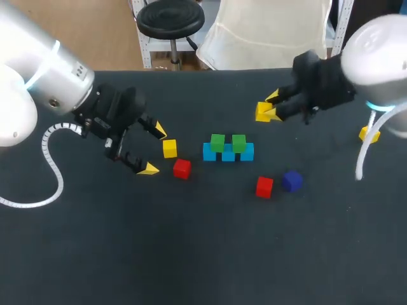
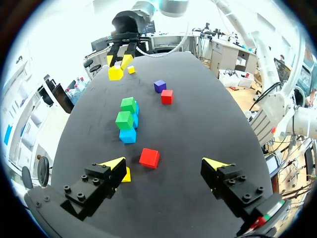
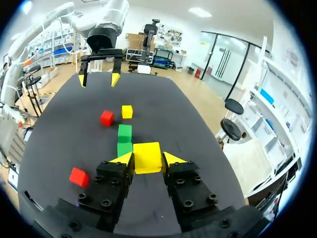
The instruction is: Place the blue cubes, place green cubes on the blue cubes, place the yellow cubes on the green cubes, then place the red cubes on the yellow cubes, and place purple cube on the red cubes.
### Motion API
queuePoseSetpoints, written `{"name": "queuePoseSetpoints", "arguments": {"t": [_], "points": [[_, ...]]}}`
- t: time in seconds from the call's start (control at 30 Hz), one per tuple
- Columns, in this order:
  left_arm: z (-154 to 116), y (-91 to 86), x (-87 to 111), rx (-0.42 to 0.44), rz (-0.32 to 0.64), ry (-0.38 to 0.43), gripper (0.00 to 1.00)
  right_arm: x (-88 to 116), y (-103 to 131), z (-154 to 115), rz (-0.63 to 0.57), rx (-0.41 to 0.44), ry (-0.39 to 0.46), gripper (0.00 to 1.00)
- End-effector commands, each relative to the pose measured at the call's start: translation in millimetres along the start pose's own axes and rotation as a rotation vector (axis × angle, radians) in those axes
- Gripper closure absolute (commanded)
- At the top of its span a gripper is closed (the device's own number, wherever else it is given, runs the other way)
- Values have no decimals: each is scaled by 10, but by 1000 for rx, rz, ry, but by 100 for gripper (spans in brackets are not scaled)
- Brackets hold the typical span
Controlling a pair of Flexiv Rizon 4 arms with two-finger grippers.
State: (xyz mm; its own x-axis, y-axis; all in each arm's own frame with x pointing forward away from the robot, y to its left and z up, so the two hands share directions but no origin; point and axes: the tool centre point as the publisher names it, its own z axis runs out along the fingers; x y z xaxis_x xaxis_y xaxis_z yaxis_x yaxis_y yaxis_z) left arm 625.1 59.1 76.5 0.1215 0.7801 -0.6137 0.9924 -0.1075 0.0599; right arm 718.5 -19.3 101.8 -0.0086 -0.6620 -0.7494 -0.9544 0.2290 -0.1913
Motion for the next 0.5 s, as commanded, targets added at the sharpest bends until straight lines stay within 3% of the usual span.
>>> {"name": "queuePoseSetpoints", "arguments": {"t": [0.03,0.23,0.5], "points": [[0,7,11,1,3,-2,0,-75,58,73,-3,64,4,100],[0,7,11,1,3,-2,0,-185,140,152,-28,-45,-6,100],[0,7,11,1,3,-2,0,-209,248,275,-41,-107,24,100]]}}
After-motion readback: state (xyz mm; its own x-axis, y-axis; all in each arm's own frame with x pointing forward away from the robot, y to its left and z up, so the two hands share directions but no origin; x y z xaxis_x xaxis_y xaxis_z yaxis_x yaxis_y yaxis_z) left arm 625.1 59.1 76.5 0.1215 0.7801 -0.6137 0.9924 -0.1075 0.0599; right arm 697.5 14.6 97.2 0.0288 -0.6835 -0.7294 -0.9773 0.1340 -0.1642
